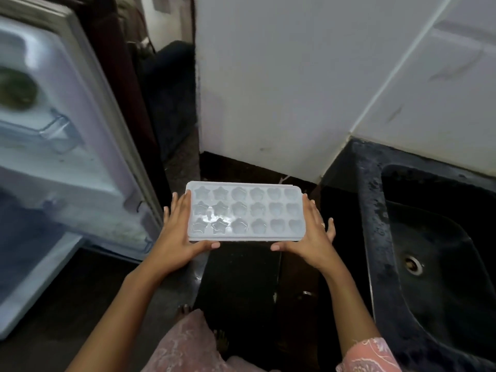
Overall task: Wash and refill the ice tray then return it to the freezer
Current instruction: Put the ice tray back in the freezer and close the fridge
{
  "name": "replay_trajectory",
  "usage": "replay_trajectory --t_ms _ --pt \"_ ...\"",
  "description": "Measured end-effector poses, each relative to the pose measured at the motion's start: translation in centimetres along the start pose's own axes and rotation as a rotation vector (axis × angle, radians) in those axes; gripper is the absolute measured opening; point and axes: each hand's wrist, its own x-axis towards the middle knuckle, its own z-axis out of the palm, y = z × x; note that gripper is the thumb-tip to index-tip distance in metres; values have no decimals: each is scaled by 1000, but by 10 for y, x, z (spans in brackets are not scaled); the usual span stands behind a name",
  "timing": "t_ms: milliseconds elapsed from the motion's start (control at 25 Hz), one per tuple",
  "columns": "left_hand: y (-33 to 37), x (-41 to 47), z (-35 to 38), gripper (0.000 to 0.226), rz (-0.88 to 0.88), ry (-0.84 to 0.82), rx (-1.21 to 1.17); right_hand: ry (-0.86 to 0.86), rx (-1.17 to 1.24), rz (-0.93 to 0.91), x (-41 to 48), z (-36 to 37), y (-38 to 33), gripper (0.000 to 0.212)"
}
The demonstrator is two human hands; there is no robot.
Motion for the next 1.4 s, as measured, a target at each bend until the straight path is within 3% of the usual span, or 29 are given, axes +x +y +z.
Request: replay_trajectory --t_ms 280,1400 --pt "-33 -52 -40 117 -134 153 -50 -120 -27 -179 20 39 -56 132" --pt "-214 -233 -231 115 -543 622 -162 -494 -74 -658 35 260 -352 143"
